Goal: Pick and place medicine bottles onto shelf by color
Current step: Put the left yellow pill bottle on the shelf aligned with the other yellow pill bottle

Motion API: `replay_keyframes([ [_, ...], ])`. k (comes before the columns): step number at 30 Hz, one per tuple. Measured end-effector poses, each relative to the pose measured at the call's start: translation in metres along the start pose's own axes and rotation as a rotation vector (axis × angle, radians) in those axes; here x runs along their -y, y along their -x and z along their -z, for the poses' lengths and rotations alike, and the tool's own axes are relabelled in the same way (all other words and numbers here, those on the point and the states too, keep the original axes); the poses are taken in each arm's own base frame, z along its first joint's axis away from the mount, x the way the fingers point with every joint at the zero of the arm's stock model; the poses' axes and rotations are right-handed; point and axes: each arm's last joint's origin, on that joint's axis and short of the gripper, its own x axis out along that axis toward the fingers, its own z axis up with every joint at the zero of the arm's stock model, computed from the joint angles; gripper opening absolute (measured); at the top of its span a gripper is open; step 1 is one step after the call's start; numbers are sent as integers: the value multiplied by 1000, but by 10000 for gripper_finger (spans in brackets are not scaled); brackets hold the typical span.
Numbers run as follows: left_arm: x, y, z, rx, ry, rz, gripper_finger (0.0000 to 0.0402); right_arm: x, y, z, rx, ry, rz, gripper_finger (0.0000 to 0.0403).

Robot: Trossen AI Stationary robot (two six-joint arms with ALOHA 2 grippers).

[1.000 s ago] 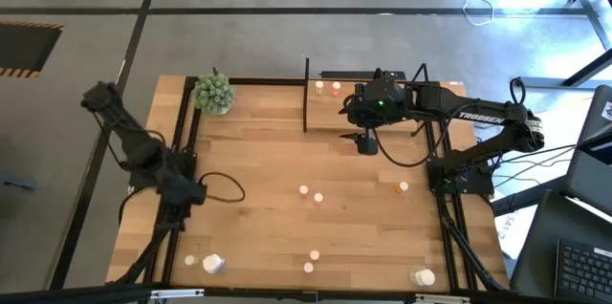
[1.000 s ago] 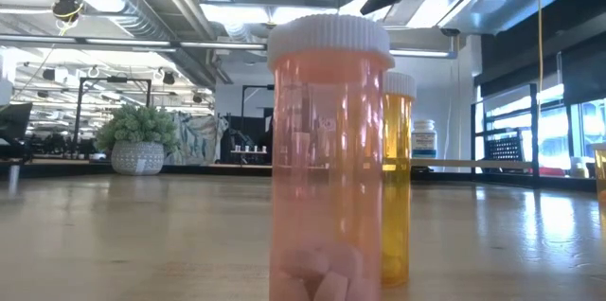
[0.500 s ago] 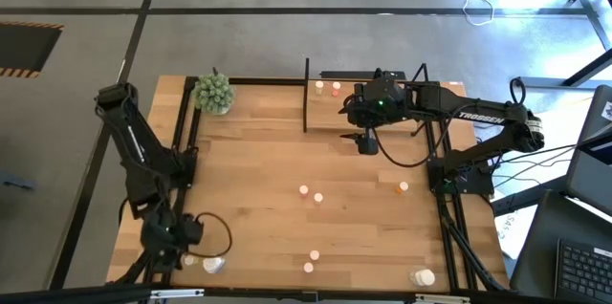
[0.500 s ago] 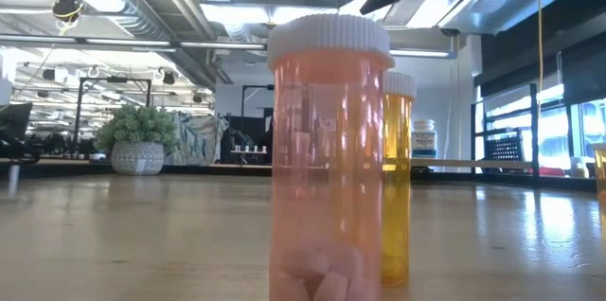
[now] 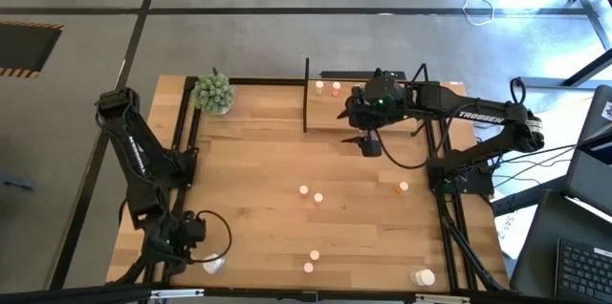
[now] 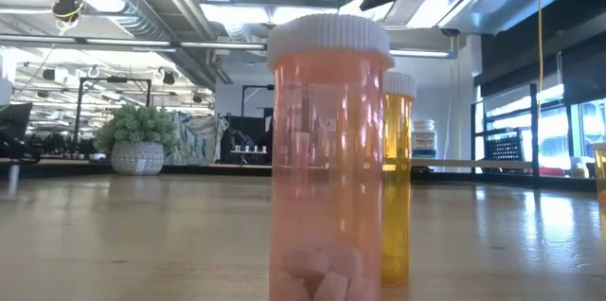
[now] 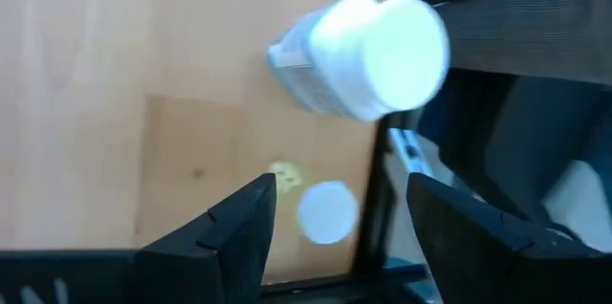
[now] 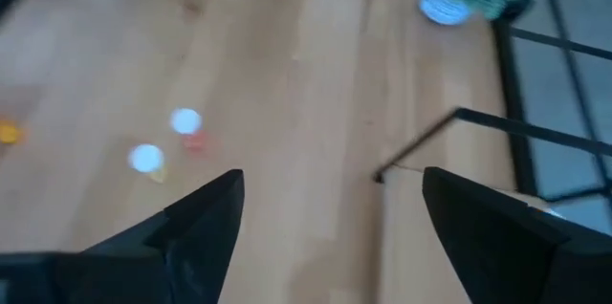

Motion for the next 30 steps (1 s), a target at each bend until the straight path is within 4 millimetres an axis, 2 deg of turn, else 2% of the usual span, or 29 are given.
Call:
replay_keyframes([
  [13,-4,0,1,2,-16,-41,230,0,0,0,14,-34,-39,323],
  [30,1,-1,13,-28,-56,-8,230,0,0,0,15,-31,-39,323],
])
